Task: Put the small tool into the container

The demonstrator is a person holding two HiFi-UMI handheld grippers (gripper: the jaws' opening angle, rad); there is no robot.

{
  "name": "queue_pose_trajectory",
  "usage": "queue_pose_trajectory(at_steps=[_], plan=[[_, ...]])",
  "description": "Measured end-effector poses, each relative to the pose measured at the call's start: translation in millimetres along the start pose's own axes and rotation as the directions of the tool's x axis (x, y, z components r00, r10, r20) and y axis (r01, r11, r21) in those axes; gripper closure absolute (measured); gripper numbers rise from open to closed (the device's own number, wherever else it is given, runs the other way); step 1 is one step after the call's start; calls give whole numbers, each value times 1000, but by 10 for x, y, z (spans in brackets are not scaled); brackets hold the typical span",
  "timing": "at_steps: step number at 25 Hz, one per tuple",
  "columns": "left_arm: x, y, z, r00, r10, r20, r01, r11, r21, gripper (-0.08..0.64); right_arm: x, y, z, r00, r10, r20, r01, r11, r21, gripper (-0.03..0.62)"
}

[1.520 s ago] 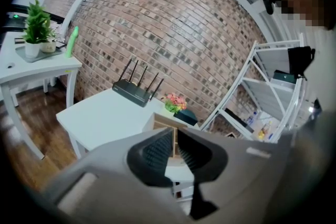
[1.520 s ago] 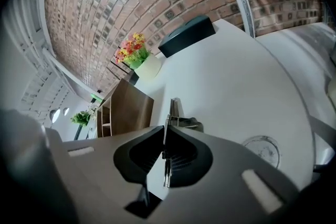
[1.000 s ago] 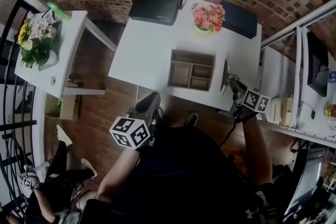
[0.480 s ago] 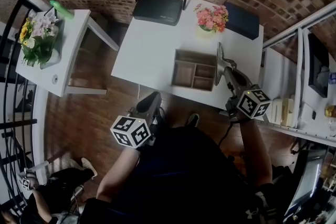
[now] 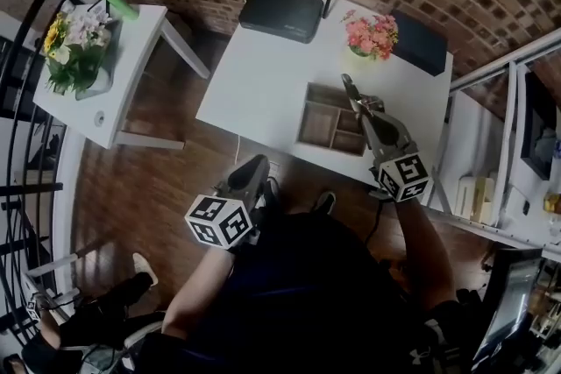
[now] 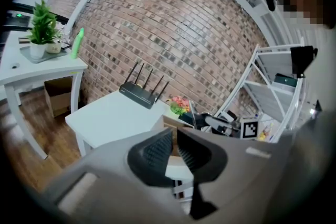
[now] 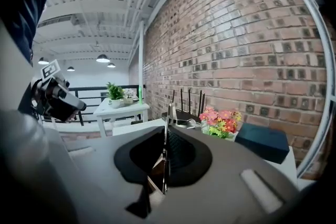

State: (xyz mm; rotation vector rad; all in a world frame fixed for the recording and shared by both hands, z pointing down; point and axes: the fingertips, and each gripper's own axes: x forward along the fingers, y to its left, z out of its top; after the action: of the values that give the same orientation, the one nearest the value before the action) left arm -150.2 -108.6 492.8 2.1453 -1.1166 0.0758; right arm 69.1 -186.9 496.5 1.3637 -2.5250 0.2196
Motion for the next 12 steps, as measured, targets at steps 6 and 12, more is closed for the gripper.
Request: queue_pose_trajectory(at_steps=[6, 12], plan=[[-52, 23, -21, 1000, 22, 6, -22, 1000, -9, 534, 104, 67, -278, 999, 4, -45, -11, 988, -151, 577], [-85, 32, -16, 999, 38, 10, -38, 999, -12, 534, 186, 176, -374, 998, 16, -62, -32, 966, -257, 577]])
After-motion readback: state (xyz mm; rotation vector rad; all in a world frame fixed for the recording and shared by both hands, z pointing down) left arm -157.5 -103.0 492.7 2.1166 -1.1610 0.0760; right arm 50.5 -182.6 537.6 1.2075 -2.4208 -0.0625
